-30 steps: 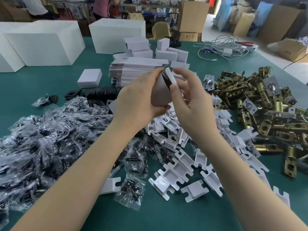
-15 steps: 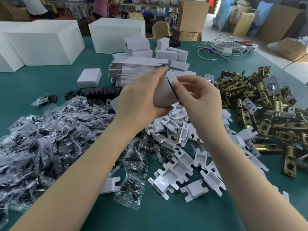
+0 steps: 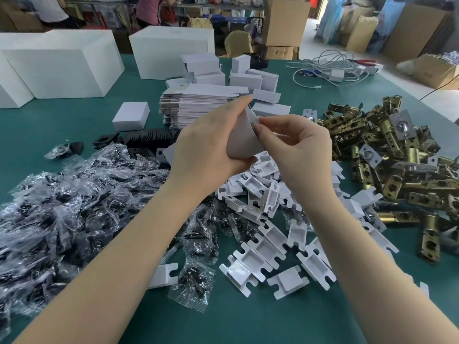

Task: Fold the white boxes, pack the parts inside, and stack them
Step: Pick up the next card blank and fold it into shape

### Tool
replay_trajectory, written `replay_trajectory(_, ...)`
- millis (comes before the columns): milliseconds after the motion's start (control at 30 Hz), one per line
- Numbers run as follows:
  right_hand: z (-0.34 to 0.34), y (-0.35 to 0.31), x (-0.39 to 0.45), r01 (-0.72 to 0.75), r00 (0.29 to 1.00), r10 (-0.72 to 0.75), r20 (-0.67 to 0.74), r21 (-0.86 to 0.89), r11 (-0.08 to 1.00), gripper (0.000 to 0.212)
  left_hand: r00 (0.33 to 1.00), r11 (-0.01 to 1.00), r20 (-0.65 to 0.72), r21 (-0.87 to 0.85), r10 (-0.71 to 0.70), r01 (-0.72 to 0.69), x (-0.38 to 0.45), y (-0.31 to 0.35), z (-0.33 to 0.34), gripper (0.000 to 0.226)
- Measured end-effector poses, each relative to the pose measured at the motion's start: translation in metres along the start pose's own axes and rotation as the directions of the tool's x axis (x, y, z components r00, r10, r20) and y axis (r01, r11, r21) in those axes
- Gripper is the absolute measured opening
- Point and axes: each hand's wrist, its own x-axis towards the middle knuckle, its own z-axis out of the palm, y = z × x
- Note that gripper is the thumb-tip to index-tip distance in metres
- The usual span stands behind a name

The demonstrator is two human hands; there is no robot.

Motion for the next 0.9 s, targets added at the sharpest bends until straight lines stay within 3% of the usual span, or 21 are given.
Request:
replay_trajectory(167, 0.002, 0.0, -0.001, 0.073, 0.996, -0.069, 0.055, -0.073, 0.995, 0.023, 0.997, 0.987, -0.008, -0.146, -0.075, 0.073, 0.001, -0.004, 0.001, 0.085)
replay_trajectory(300, 0.005, 0.004, -0.002, -0.045, 0.985, 0.039, 0.169, 0.034, 0.998, 0.026, 0.993, 0.973, -0.005, -0.202, -0.116, 0.112, 0.002, -0.013, 0.0, 0.082)
replay_trajectory(500, 0.003, 0.013, -0.003, -0.057, 0.992, 0.049, 0.119, 0.061, 0.996, 0.007, 0.992, 0.962, 0.005, -0.244, -0.125, 0.122, 0.003, -0.016, -0.001, 0.081)
replay_trajectory(900, 0.004, 0.006, -0.004, -0.075, 0.995, 0.067, 0.079, 0.102, 0.992, 0.003, 0.994, 0.966, -0.022, -0.241, -0.103, 0.095, 0.004, -0.016, 0.0, 0.084)
